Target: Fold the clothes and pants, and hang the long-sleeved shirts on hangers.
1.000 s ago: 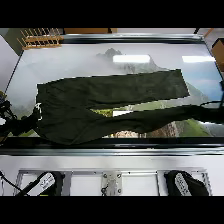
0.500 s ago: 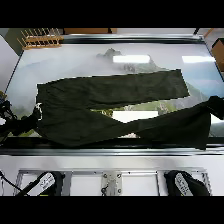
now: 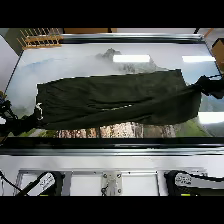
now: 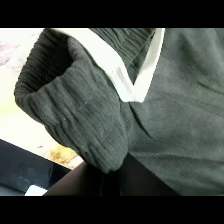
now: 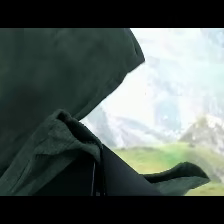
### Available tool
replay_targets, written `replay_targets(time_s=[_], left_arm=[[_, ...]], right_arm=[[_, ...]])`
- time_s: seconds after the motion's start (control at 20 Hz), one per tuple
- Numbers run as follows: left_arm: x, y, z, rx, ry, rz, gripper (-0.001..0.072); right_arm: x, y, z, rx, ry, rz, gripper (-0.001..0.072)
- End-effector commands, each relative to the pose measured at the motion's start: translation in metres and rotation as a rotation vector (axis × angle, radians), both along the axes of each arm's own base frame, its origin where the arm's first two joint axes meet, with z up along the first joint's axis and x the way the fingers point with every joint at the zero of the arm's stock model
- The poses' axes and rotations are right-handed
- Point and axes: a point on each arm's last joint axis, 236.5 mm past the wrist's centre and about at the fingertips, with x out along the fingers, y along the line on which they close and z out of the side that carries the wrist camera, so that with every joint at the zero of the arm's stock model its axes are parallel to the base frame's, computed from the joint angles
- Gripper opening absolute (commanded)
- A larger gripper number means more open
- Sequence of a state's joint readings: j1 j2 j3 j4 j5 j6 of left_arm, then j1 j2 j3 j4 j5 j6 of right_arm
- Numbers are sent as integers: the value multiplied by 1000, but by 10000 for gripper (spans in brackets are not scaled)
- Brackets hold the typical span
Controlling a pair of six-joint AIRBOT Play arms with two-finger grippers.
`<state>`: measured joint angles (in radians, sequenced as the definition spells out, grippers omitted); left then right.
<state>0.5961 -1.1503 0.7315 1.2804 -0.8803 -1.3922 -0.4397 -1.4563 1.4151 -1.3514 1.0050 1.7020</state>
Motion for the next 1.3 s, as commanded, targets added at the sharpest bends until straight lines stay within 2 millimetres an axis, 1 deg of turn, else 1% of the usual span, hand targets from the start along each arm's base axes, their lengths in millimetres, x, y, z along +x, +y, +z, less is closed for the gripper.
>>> replay_targets(time_s=[0.0, 0.1, 0.2, 0.3, 0.4, 0.45, 0.55, 0.6, 0.65, 0.7, 0.75, 0.85, 0.9, 1.0, 1.05, 1.15, 1.25], left_arm=[[0, 0, 0, 3, 0, -1, 21], [0, 0, 0, 3, -1, -1, 21], [0, 1, 0, 3, -1, -1, 21], [0, 1, 0, 3, -1, -1, 21], [0, 0, 0, 3, 0, -1, 21], [0, 1, 0, 3, -1, -1, 21], [0, 1, 0, 3, -1, -1, 21], [0, 1, 0, 3, -1, -1, 21], [0, 1, 0, 3, -1, -1, 21], [0, 0, 0, 3, 0, -1, 21], [0, 0, 0, 2, 0, -1, 21], [0, 1, 0, 3, -1, -1, 21], [0, 1, 0, 3, -1, -1, 21], [0, 1, 0, 3, -1, -1, 21], [0, 1, 0, 3, -1, -1, 21], [0, 0, 0, 3, 0, -1, 21], [0, 0, 0, 3, 0, -1, 21]], right_arm=[[3, -7, 12, -107, -12, 111, 19], [-13, -4, 15, -132, 40, 161, 28], [-29, -4, 17, -152, 73, 167, 27], [-48, -13, 13, -217, 120, 166, 24], [-78, -24, -2, -290, 206, 171, 17], [-93, -24, -12, -308, 235, 175, 18], [-117, -16, -32, -288, 245, 151, 28], [-127, -12, -40, -271, 249, 124, 47], [-135, -11, -44, -256, 254, 99, 258], [-140, -12, -44, -245, 254, 76, 615], [-142, -13, -39, -235, 249, 48, 711], [-143, -12, -26, -216, 218, -11, 711], [-144, -7, -21, -180, 197, -62, 711], [-152, 1, -23, -99, 216, -161, 711], [-160, 5, -31, -63, 252, -200, 710], [-178, 13, -54, 0, 333, -261, 710], [-197, 35, -84, 90, 417, -269, 710]])
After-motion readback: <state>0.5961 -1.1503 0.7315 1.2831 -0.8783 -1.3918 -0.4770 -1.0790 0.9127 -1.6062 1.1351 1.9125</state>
